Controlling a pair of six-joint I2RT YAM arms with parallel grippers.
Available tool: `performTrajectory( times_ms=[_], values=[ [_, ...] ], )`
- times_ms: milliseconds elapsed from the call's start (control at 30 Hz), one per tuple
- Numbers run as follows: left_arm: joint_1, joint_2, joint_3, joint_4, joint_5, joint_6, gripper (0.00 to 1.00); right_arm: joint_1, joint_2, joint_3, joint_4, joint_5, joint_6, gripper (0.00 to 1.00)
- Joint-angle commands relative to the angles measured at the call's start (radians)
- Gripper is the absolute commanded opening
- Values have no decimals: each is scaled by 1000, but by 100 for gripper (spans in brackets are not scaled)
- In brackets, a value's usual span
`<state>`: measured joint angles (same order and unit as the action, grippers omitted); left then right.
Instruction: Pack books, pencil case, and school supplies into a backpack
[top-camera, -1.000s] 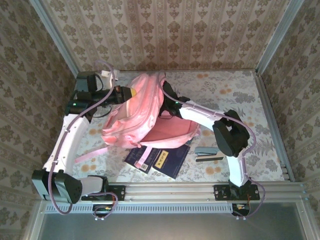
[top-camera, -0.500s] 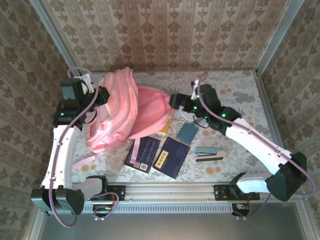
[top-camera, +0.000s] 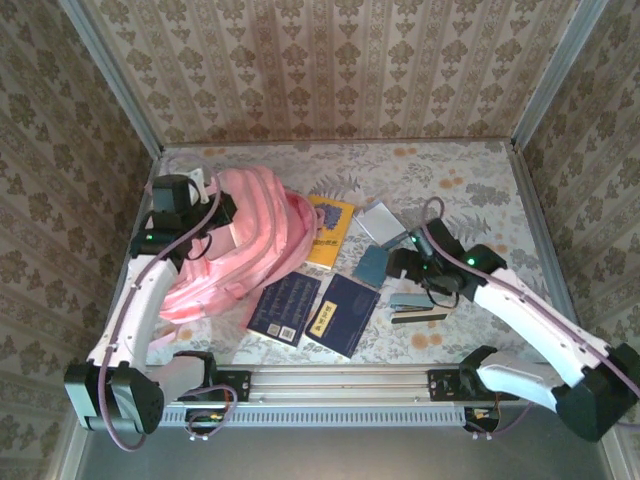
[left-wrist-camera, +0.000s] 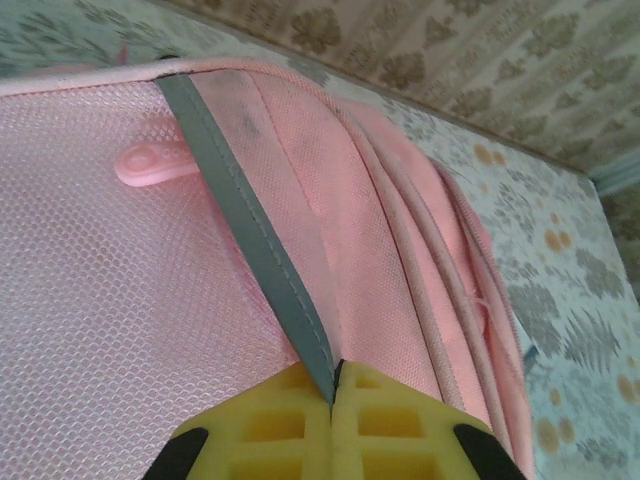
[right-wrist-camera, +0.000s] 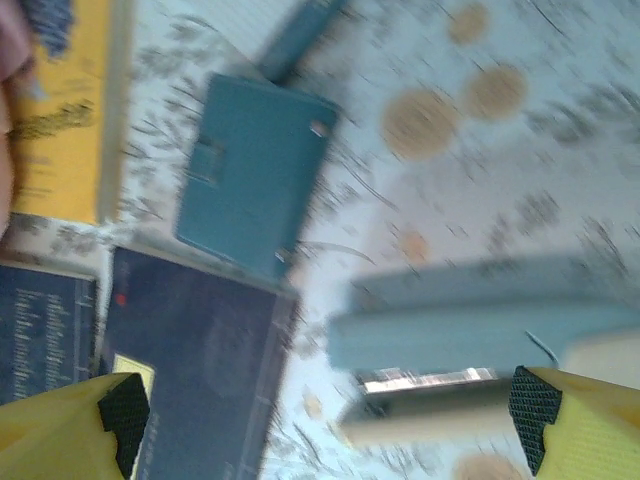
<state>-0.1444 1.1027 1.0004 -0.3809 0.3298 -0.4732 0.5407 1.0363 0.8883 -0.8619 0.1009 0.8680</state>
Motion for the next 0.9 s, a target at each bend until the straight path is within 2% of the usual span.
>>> performTrajectory(
  times_ms=[0, 67, 167, 400, 567, 667, 867],
  values=[
    [-26, -30, -7, 172, 103, 35, 0, -2, -40, -35, -205, -21, 180, 95],
    [-29, -31, -8, 173, 117, 27, 0, 1, -60, -75, -234, -55, 249, 95],
    [-29, -39, -6, 173, 133, 31, 0, -1, -120, -197, -142, -136, 337, 99],
    [-63, -64, -5, 154, 124, 70, 0, -8, -174, -367, 38, -57, 498, 100],
    [-83, -63, -2, 148, 124, 80, 0, -75, -108, -398, 224, -34, 424, 100],
    [-90, -64, 1, 140, 116, 86, 0, -115, -40, -358, 239, 4, 364, 100],
    [-110, -73, 4, 125, 97, 105, 0, -181, 107, -274, 316, -39, 257, 100]
  ],
)
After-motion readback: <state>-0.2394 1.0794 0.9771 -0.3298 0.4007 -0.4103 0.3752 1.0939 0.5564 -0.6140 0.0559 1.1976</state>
